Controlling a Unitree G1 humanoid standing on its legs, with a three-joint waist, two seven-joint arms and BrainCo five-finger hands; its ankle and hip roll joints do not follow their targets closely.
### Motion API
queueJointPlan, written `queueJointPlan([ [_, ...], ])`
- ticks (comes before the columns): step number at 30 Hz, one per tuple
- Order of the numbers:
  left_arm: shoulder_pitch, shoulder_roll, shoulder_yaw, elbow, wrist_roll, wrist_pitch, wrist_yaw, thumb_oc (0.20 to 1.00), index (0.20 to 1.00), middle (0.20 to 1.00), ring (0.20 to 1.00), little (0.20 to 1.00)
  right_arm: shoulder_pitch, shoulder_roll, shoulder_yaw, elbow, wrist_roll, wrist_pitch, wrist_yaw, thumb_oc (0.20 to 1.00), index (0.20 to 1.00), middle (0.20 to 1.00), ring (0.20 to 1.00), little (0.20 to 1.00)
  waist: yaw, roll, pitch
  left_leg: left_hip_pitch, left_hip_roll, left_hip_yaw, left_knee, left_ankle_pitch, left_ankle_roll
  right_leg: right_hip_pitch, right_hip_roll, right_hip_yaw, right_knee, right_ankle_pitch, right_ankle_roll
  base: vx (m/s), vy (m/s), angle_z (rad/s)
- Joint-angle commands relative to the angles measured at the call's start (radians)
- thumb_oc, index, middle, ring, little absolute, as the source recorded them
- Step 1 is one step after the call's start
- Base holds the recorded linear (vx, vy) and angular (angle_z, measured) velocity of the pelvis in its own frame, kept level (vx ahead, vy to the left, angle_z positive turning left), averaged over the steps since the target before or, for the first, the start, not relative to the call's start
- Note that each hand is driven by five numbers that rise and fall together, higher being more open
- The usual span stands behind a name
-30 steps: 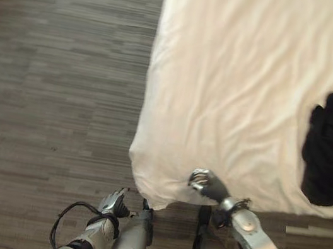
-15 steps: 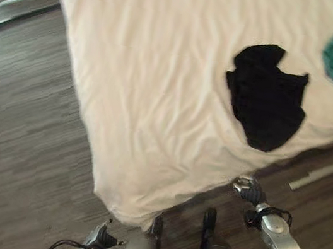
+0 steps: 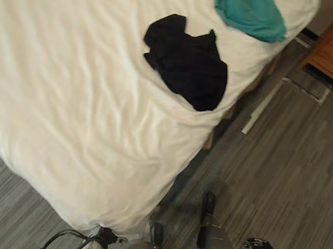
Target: Tidy up the quilt and then pick up the clothes from the bed and put them into the laundry hamper.
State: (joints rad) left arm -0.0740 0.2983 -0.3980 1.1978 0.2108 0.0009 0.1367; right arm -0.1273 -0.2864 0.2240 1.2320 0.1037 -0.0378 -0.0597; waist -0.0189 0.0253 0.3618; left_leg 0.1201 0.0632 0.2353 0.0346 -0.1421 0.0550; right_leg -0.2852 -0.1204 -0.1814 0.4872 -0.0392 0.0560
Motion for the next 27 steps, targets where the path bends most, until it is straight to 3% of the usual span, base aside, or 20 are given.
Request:
queueJointPlan([
  [1,-0.066,-0.001,0.012,-0.010,0.032,-0.035,0.002,1.000,1.000,1.000,1.000,1.000,0.050,-0.083,0.007,-0.014,-0.088,0.015,-0.024,1.000,1.000,1.000,1.000,1.000,0.020,0.001,-0.079,-0.146,-0.014,-0.182,0.010,0.058,-0.069,0.185,-0.067,0.008,-0.192,-0.048,0.099,-0.19,-0.200,-0.89],
  [2,-0.077,0.011,0.009,-0.022,0.039,-0.035,0.003,1.000,1.000,1.000,1.000,1.000,0.062,-0.075,-0.007,0.021,-0.106,0.028,-0.029,1.000,1.000,1.000,1.000,1.000,0.036,-0.003,-0.109,-0.153,0.002,-0.141,-0.004,0.072,-0.079,0.247,-0.101,-0.004,-0.229,-0.033,0.110,-0.17,-0.212,-0.73],
  [5,-0.095,0.019,0.012,-0.031,0.036,-0.041,0.015,1.000,1.000,1.000,1.000,1.000,0.079,-0.069,-0.023,0.047,-0.121,0.039,-0.054,1.000,1.000,1.000,1.000,1.000,0.050,-0.015,-0.135,-0.163,0.031,-0.093,-0.005,0.092,-0.105,0.314,-0.113,-0.003,-0.348,-0.039,0.136,-0.19,-0.307,-0.78],
  [6,-0.096,0.018,0.008,-0.035,0.040,-0.044,0.017,1.000,1.000,1.000,1.000,1.000,0.086,-0.061,-0.023,0.051,-0.122,0.039,-0.058,1.000,1.000,1.000,1.000,1.000,0.051,-0.020,-0.138,-0.164,0.045,-0.081,0.002,0.099,-0.113,0.324,-0.103,0.014,-0.394,-0.040,0.138,-0.19,-0.438,-1.22],
  [7,-0.089,0.015,0.020,-0.035,0.037,-0.051,0.020,1.000,1.000,1.000,1.000,1.000,0.086,-0.054,-0.013,0.064,-0.135,0.044,-0.063,1.000,1.000,1.000,1.000,1.000,0.046,-0.025,-0.140,-0.171,0.087,-0.062,0.016,0.119,-0.133,0.334,-0.088,0.027,-0.450,-0.043,0.142,-0.14,-0.323,-1.18],
  [8,-0.088,0.015,0.020,-0.035,0.037,-0.051,0.020,1.000,1.000,1.000,1.000,1.000,0.086,-0.054,-0.013,0.064,-0.135,0.044,-0.063,1.000,1.000,1.000,1.000,1.000,0.048,-0.025,-0.140,-0.170,0.089,-0.060,0.015,0.119,-0.134,0.335,-0.086,0.029,-0.452,-0.042,0.142,-0.12,-0.336,-0.96],
  [10,-0.067,0.006,0.026,-0.043,0.028,-0.056,0.028,1.000,1.000,1.000,1.000,1.000,0.088,-0.049,0.012,0.063,-0.148,0.043,-0.066,1.000,1.000,1.000,1.000,1.000,0.041,-0.026,-0.141,-0.149,0.154,-0.039,0.009,0.163,-0.163,0.359,-0.029,0.059,-0.510,-0.048,0.121,-0.08,-0.368,-0.97],
  [13,-0.048,-0.005,0.024,-0.070,0.017,-0.068,0.023,1.000,1.000,1.000,1.000,1.000,0.087,-0.048,0.020,0.052,-0.142,0.038,-0.065,1.000,1.000,1.000,1.000,1.000,0.044,-0.024,-0.126,-0.146,0.190,-0.037,0.040,0.177,-0.174,0.370,0.000,0.086,-0.533,-0.053,0.098,-0.08,-0.224,-0.68],
  [14,-0.055,-0.004,0.035,-0.078,-0.009,-0.073,0.031,1.000,1.000,1.000,1.000,1.000,0.081,-0.052,0.043,0.050,-0.151,0.040,-0.061,1.000,1.000,1.000,1.000,1.000,0.055,-0.024,-0.106,-0.153,0.182,-0.107,0.086,0.201,-0.173,0.374,0.015,0.115,-0.542,-0.047,0.088,-0.13,-0.303,-0.88],
  [15,-0.074,-0.016,0.037,-0.080,-0.042,-0.076,0.038,1.000,1.000,1.000,1.000,1.000,0.073,-0.058,0.061,0.063,-0.171,0.044,-0.068,1.000,1.000,1.000,1.000,1.000,0.093,-0.034,-0.086,-0.172,0.083,-0.271,0.134,0.157,-0.161,0.365,0.025,0.142,-0.548,-0.034,0.074,-0.13,-0.309,-0.75],
  [16,-0.074,-0.025,0.036,-0.084,-0.048,-0.082,0.033,1.000,1.000,1.000,1.000,1.000,0.072,-0.063,0.061,0.076,-0.180,0.047,-0.069,1.000,1.000,1.000,1.000,1.000,0.111,-0.038,-0.084,-0.173,0.017,-0.342,0.141,0.109,-0.149,0.362,0.028,0.153,-0.554,-0.027,0.071,-0.09,-0.223,-0.77],
  [17,-0.074,-0.025,0.036,-0.084,-0.048,-0.082,0.033,1.000,1.000,1.000,1.000,1.000,0.072,-0.063,0.061,0.076,-0.180,0.047,-0.069,1.000,1.000,1.000,1.000,1.000,0.110,-0.039,-0.085,-0.176,0.016,-0.343,0.140,0.113,-0.149,0.359,0.027,0.151,-0.555,-0.025,0.072,-0.08,-0.197,-1.14],
  [18,-0.068,-0.044,0.032,-0.096,-0.066,-0.089,0.019,1.000,1.000,1.000,1.000,1.000,0.074,-0.060,0.073,0.084,-0.194,0.051,-0.063,1.000,1.000,1.000,1.000,1.000,0.128,-0.041,-0.096,-0.177,-0.097,-0.405,0.149,0.056,-0.123,0.345,0.039,0.174,-0.562,-0.013,0.068,-0.05,-0.109,-1.20],
  [19,-0.067,-0.044,0.032,-0.096,-0.066,-0.089,0.019,1.000,1.000,1.000,1.000,1.000,0.074,-0.060,0.073,0.084,-0.194,0.051,-0.063,1.000,1.000,1.000,1.000,1.000,0.128,-0.040,-0.096,-0.177,-0.098,-0.405,0.154,0.052,-0.122,0.347,0.039,0.174,-0.561,-0.015,0.069,-0.03,-0.163,-1.24],
  [20,-0.059,-0.052,0.045,-0.098,-0.100,-0.095,0.013,1.000,1.000,1.000,1.000,1.000,0.075,-0.061,0.072,0.086,-0.208,0.055,-0.057,1.000,1.000,1.000,1.000,1.000,0.129,-0.029,-0.109,-0.160,-0.145,-0.399,0.135,0.025,-0.093,0.342,0.063,0.195,-0.563,-0.014,0.067,0.02,-0.049,-0.74],
  [24,-0.063,-0.056,0.053,-0.087,-0.115,-0.089,0.024,1.000,1.000,1.000,1.000,1.000,0.064,-0.059,0.069,0.075,-0.196,0.053,-0.061,1.000,1.000,1.000,1.000,1.000,0.130,-0.025,-0.128,-0.142,-0.164,-0.421,0.112,0.034,-0.081,0.349,0.079,0.200,-0.562,-0.014,0.058,0.03,-0.032,-0.70],
  [27,-0.067,-0.049,0.054,-0.044,-0.097,-0.074,0.036,1.000,1.000,1.000,1.000,1.000,0.066,-0.063,0.060,0.059,-0.177,0.040,-0.067,1.000,1.000,1.000,1.000,1.000,0.116,-0.022,-0.141,-0.114,-0.153,-0.417,0.065,0.051,-0.078,0.365,0.087,0.174,-0.566,-0.023,0.044,0.04,-0.050,-0.02],
])
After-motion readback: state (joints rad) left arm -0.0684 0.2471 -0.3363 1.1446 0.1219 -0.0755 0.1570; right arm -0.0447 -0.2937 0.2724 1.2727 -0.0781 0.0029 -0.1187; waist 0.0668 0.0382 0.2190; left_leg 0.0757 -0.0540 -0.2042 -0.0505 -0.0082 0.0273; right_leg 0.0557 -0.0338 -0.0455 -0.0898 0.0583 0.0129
